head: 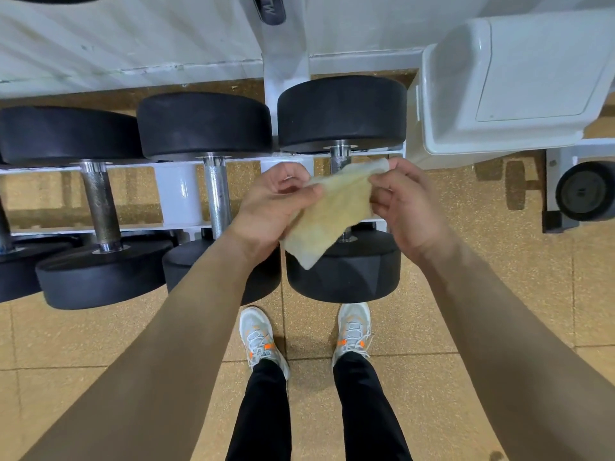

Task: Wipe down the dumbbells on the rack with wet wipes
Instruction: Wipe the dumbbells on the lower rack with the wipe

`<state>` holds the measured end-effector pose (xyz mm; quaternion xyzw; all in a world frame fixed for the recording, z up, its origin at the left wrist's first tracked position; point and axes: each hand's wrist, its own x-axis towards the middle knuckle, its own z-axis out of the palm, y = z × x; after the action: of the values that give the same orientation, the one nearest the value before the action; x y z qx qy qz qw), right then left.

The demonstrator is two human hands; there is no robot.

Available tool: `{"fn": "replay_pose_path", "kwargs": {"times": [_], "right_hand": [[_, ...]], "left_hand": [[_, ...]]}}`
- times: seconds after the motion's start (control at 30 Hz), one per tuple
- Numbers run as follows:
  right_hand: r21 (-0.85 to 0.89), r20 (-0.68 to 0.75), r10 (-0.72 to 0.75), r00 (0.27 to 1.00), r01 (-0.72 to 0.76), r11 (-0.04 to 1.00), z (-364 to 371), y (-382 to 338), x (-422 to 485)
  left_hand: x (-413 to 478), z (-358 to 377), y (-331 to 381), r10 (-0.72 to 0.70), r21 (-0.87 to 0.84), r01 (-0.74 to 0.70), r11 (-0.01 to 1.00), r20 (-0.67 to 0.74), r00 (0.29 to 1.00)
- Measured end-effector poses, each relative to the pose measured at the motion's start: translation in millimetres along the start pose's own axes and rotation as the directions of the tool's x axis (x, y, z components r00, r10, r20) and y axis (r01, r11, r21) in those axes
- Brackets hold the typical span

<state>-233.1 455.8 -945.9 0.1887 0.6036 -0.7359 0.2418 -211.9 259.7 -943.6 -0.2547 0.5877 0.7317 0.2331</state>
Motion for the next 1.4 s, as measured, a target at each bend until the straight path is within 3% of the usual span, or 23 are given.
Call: {"fn": "replay_pose_path", "kwargs": {"times": [0.1,0.23,0.3,0.33,0.37,0.43,0.5,0.53,0.6,0.67,0.8,0.87,0.97,1.03,1.13,1.2,1.27,1.33,1.4], "right_hand": [[-0.138,-0.044,-0.014,0.999,0.007,0.990,3.1,3.1,0.4],[-0.368,-0.057,0.023,0.998,-0.042,0.929,8.4,6.4,0.3],[-0.548,-0.058,-0.050,0.997,0.010,0.836,5.1,8.0,3.9],[-0.599,-0.056,-0.076,0.996,0.027,0.800,2.5,8.7,6.1],[-0.608,-0.056,-0.085,0.995,0.033,0.793,-1.0,10.1,8.7],[-0.507,-0.064,-0.040,0.997,0.002,0.862,-7.4,11.7,11.7],[-0.315,-0.072,0.028,0.997,-0.049,0.948,-10.9,11.5,14.2],[-0.215,-0.065,0.047,0.997,-0.060,0.975,-11.3,10.3,14.6],[-0.032,-0.051,0.076,0.996,-0.078,0.996,-9.3,8.3,14.8],[0.034,-0.071,0.097,0.993,-0.095,0.995,-5.5,9.1,15.2],[-0.203,-0.127,0.068,0.990,-0.093,0.975,3.9,14.3,13.2],[-0.410,-0.161,0.031,0.986,-0.095,0.907,3.4,17.5,13.6],[-0.666,-0.111,-0.057,0.992,-0.031,0.745,-2.4,21.3,14.2],[-0.698,-0.047,-0.052,0.998,0.004,0.716,-6.9,25.0,16.8],[-0.755,-0.040,0.028,0.999,-0.048,0.654,-16.2,29.5,23.6],[-0.776,-0.117,0.040,0.992,-0.116,0.620,-19.7,31.9,24.6],[-0.780,-0.244,-0.010,0.970,-0.190,0.597,-20.3,33.2,19.8],[-0.760,-0.335,-0.066,0.940,-0.229,0.608,-17.0,35.4,9.5],[-0.724,-0.371,-0.083,0.925,-0.231,0.650,-9.4,42.2,-0.3]], "left_hand": [[2.8,-4.0,4.9,0.217,0.484,-0.158,0.861,-0.068,0.974],[9.7,-0.3,12.4,0.464,0.715,-0.317,0.623,-0.011,0.886],[17.5,-1.0,10.6,0.472,0.800,-0.283,0.529,0.000,0.882],[21.4,-1.4,10.0,0.450,0.803,-0.263,0.535,-0.007,0.893],[24.9,-1.7,10.5,0.426,0.761,-0.262,0.593,-0.021,0.905],[30.9,-2.5,15.3,0.322,0.545,-0.224,0.808,-0.091,0.942],[33.0,-6.1,22.0,0.118,0.254,-0.082,0.964,-0.129,0.985],[32.8,-9.0,22.5,0.002,0.096,0.006,0.995,-0.083,0.997],[28.0,-14.3,18.3,-0.120,-0.178,0.129,0.976,0.059,0.991],[18.1,-10.7,12.1,-0.155,-0.356,0.188,0.915,0.118,0.981],[5.0,5.6,-0.4,-0.224,-0.465,0.207,0.861,0.019,0.974],[5.9,8.1,-8.0,-0.242,-0.371,0.191,0.909,-0.095,0.966],[14.2,5.3,-22.9,-0.142,0.033,0.154,0.987,-0.240,0.960],[19.7,3.4,-29.4,-0.032,0.277,0.103,0.955,-0.250,0.968],[25.3,2.8,-29.8,0.040,0.602,0.133,0.787,-0.265,0.963],[29.7,1.7,-30.8,0.016,0.667,0.256,0.700,-0.373,0.928],[28.0,5.2,-32.5,0.074,0.686,0.285,0.669,-0.443,0.894],[27.5,14.8,-35.5,0.134,0.681,0.250,0.689,-0.458,0.879],[30.9,29.5,-38.2,0.007,0.584,0.265,0.768,-0.420,0.907]]}}
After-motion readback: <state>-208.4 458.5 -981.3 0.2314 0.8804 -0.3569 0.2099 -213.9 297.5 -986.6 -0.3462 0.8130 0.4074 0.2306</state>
